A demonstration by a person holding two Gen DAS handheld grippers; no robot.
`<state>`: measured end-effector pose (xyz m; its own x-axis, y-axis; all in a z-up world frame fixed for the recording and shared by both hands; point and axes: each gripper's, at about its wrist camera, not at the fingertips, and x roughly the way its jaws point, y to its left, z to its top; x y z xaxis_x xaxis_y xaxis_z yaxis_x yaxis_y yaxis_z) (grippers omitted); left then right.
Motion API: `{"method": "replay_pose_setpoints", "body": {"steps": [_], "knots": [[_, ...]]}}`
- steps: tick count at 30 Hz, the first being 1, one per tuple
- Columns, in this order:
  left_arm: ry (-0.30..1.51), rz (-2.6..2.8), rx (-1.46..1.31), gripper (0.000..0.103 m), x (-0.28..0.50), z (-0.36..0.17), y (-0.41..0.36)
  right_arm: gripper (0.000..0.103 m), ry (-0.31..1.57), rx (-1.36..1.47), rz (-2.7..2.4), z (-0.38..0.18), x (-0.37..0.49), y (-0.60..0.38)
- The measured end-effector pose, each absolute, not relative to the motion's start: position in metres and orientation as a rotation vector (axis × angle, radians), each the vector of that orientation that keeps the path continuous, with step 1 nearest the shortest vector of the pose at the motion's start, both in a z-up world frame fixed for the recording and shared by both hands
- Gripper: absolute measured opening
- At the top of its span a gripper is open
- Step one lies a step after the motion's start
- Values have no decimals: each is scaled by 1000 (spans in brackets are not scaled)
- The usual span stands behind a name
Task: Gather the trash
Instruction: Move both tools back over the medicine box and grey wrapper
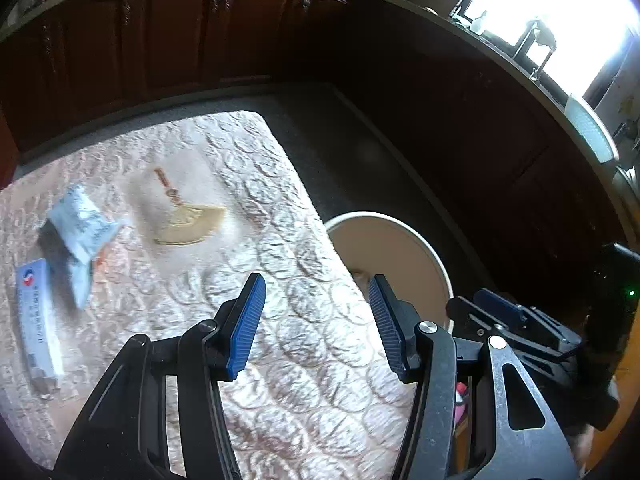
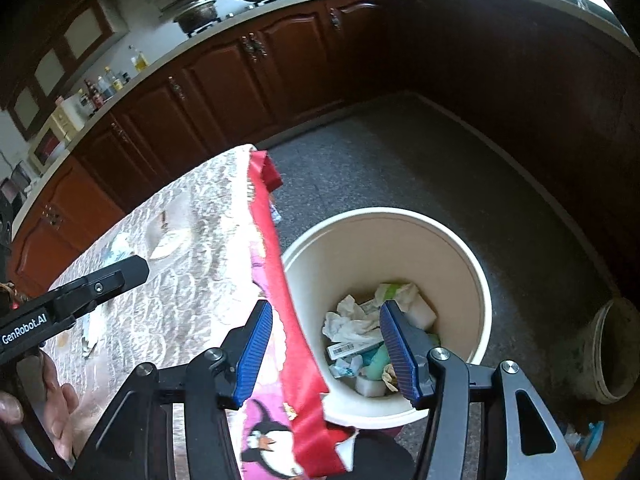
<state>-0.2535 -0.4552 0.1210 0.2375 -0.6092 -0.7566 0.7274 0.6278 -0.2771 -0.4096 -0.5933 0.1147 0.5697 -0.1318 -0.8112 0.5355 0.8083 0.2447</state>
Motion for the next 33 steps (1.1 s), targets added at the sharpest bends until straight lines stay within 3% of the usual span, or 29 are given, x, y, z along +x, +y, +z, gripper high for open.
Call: {"method": "replay_pose_setpoints", "body": {"steps": [23, 33], "knots": [[795, -721, 86, 53, -223, 178, -330, 61, 787, 359, -227, 178, -349, -504], [808, -574, 71, 53, -201, 164, -270, 66, 782, 290, -90, 187, -305, -449]]}}
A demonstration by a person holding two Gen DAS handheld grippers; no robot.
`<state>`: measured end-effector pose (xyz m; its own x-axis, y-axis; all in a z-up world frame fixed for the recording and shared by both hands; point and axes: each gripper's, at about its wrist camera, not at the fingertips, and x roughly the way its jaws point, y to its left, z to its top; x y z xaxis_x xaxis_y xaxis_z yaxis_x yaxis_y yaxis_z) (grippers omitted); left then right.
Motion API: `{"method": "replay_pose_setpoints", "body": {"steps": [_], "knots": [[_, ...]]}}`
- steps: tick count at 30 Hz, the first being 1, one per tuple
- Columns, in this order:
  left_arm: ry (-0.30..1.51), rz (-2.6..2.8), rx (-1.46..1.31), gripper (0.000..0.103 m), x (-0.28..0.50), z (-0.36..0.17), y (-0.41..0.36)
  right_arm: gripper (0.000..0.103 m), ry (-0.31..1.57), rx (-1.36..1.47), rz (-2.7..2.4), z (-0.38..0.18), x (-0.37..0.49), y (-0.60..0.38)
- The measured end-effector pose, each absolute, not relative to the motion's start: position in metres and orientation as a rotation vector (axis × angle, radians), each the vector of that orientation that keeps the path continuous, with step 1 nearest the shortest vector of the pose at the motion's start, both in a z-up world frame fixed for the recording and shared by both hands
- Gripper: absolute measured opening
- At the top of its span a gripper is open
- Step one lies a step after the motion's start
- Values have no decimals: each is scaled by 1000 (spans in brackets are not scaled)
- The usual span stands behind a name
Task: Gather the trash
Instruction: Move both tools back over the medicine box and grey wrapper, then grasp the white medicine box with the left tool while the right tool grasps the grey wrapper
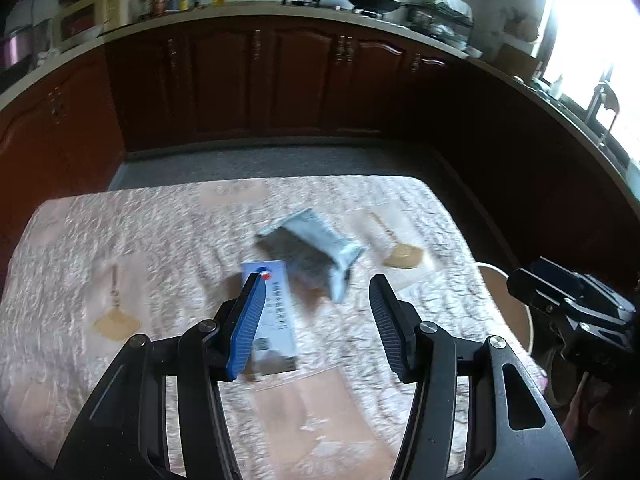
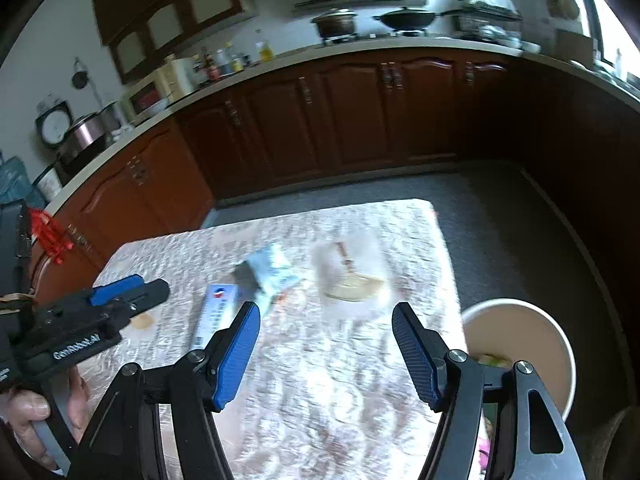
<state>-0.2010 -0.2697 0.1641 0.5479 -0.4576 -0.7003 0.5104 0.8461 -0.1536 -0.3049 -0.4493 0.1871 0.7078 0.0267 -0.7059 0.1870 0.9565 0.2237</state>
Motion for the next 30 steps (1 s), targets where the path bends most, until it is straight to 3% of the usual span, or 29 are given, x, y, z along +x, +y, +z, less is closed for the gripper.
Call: {"method": "replay_pose_setpoints", "body": {"steps": [15, 30], "knots": [[960, -555, -50, 53, -163, 126, -209, 68, 872, 235, 18, 160, -254, -401], [1150, -505, 50, 55, -119, 49, -282, 68, 995, 180, 44, 115, -175, -413]]}}
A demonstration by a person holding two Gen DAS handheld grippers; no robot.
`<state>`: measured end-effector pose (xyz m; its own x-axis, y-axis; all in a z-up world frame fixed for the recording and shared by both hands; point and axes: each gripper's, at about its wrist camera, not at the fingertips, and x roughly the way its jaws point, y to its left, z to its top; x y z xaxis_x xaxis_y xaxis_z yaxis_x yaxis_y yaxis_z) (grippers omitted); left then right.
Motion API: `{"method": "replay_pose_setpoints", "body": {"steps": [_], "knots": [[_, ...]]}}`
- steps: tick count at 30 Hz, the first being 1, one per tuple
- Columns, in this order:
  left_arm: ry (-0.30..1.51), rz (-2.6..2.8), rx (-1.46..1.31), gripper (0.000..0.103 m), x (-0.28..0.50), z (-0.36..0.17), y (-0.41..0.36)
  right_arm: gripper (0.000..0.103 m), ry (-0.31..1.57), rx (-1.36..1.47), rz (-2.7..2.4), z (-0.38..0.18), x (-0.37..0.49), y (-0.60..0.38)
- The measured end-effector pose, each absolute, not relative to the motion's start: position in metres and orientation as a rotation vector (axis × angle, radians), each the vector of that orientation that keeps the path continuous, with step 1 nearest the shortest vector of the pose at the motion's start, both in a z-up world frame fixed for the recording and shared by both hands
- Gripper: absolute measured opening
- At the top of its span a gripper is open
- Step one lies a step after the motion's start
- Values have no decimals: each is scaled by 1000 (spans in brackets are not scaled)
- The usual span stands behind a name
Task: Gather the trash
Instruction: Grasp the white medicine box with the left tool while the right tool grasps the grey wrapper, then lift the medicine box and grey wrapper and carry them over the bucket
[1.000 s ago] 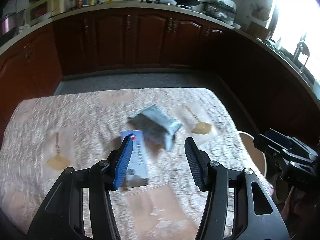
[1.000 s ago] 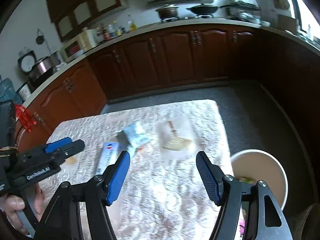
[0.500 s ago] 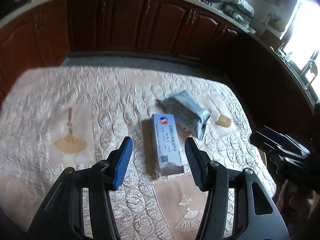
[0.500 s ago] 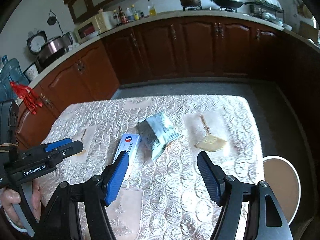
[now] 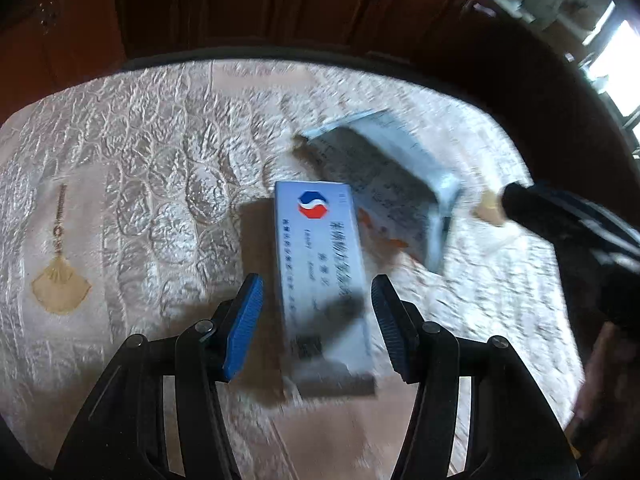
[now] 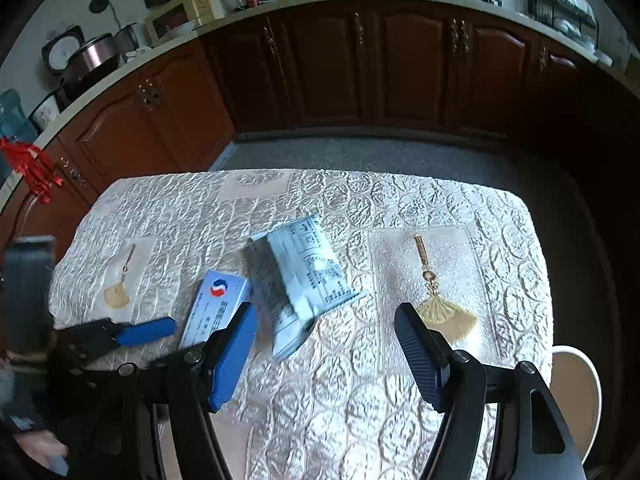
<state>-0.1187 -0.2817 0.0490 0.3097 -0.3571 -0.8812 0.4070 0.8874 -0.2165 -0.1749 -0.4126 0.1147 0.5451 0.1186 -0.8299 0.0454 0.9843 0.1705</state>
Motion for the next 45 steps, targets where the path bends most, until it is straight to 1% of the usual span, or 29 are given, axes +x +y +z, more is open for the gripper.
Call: {"method": "replay_pose_setpoints", "body": {"steps": [2, 5, 6, 7, 11, 16, 18, 19, 20, 22, 23, 25, 31, 36, 38, 40, 45], "knots": [[1164, -505, 49, 55, -111, 43, -286, 69, 999, 191, 50, 112, -170, -414], [1138, -488, 84, 54, -108, 42, -287, 69, 1012, 198, 68, 105, -158, -413], [1129, -489, 92, 52, -108, 43, -285, 69, 1016, 197, 75, 103, -155, -412], [1124, -494, 91, 43, -107, 43, -283, 69, 1021, 193, 84, 100, -151, -410], [1108, -484, 75, 42, -100, 49, -262, 71, 1048, 154, 117, 87, -132, -396], [1102, -477, 11, 41, -99, 57, -233, 71, 1115, 89, 129, 60, -109, -379], [1094, -478, -2, 41, -99, 60, -225, 66, 1146, 91, 145, 50, -105, -376], [1090, -479, -8, 36, -101, 63, -219, 56, 1145, 116, 151, 47, -106, -378], [1088, -481, -14, 25, -102, 66, -217, 51, 1127, 153, 157, 47, -110, -381], [1091, -485, -26, 22, -101, 69, -212, 47, 1102, 208, 163, 50, -116, -386], [1088, -488, -31, 22, -102, 70, -210, 47, 1089, 229, 161, 54, -122, -388], [1078, -495, -34, 18, -104, 73, -214, 46, 1060, 239, 161, 63, -133, -392], [1109, -501, -23, 17, -116, 71, -210, 46, 994, 254, 155, 91, -172, -399], [1162, -480, -13, 19, -113, 59, -216, 46, 969, 297, 134, 104, -200, -411], [1152, -470, -15, 19, -111, 57, -218, 46, 958, 306, 127, 109, -212, -416], [1143, -468, -21, 16, -113, 58, -219, 46, 946, 307, 119, 116, -222, -419], [1072, -500, -21, 16, -135, 82, -226, 46, 908, 322, 99, 130, -248, -432]]}}
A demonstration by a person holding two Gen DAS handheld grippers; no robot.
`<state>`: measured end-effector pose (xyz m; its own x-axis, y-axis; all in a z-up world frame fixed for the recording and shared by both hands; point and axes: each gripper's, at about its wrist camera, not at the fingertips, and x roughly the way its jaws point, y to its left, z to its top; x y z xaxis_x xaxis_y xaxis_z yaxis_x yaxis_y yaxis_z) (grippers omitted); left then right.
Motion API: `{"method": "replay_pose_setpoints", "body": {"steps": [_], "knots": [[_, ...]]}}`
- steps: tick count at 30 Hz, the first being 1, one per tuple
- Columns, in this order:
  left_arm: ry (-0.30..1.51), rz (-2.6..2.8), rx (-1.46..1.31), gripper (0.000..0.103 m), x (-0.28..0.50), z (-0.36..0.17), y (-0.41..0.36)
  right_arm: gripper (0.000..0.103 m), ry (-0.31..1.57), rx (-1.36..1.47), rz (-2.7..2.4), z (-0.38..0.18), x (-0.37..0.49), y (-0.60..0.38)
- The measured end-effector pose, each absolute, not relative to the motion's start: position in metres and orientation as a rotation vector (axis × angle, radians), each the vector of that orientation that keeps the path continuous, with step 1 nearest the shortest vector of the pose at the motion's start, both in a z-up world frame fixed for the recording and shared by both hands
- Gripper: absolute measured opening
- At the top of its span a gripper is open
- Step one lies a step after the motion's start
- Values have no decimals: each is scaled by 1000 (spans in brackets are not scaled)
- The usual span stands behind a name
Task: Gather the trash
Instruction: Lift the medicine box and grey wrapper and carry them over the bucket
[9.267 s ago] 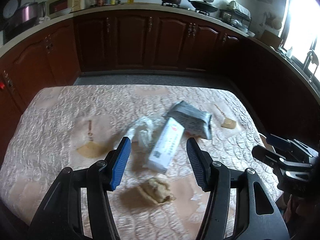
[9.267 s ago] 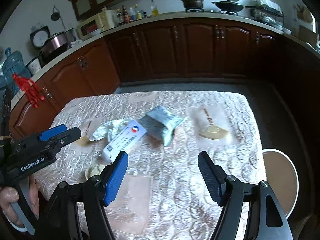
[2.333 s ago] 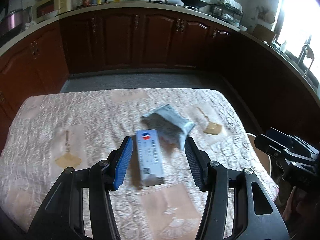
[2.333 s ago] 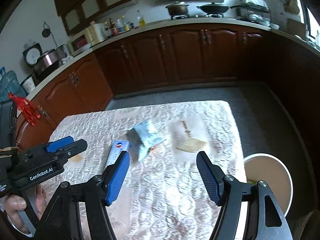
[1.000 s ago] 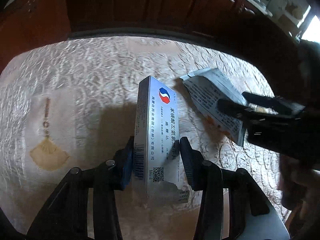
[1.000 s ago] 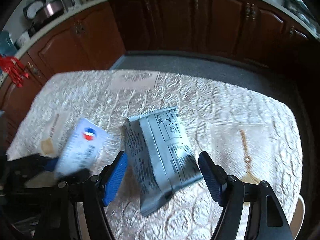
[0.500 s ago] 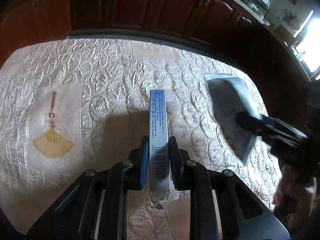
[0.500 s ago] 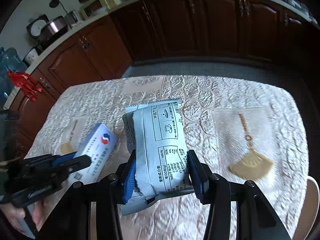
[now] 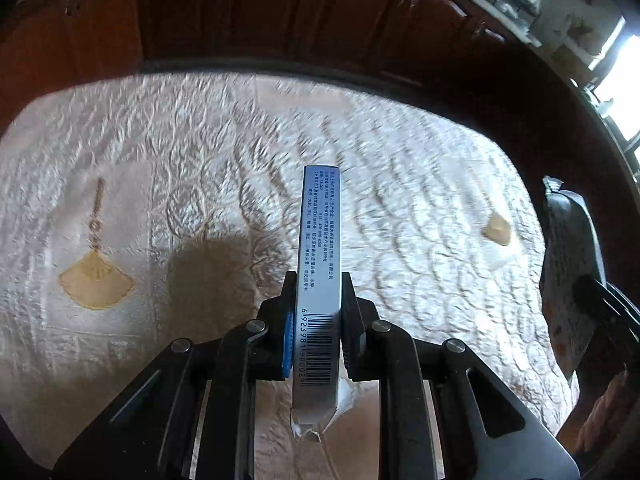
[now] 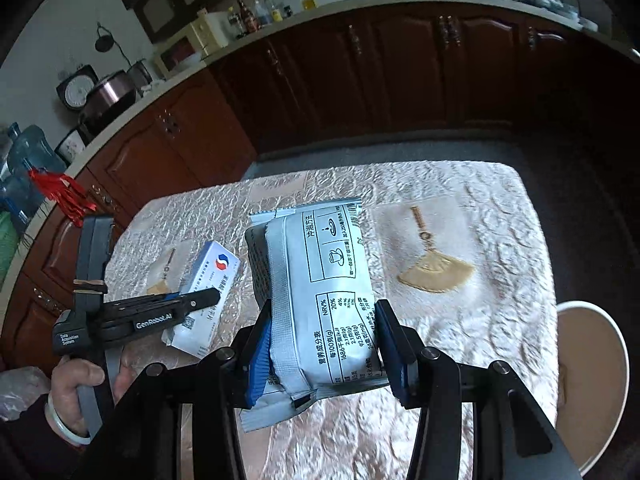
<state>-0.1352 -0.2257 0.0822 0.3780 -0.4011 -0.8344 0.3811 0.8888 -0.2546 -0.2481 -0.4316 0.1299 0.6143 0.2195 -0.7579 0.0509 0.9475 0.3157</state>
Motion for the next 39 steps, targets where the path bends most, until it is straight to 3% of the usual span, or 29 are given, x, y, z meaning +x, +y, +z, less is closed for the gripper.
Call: {"method": "replay_pose_setpoints", "body": {"steps": [17, 39], "knots": [[876, -687, 77, 16, -219, 165, -303, 46, 790, 337, -20, 175, -322, -466], [859, -934, 223, 16, -283, 163, -442, 46, 765, 428, -300, 174, -410, -563]]}}
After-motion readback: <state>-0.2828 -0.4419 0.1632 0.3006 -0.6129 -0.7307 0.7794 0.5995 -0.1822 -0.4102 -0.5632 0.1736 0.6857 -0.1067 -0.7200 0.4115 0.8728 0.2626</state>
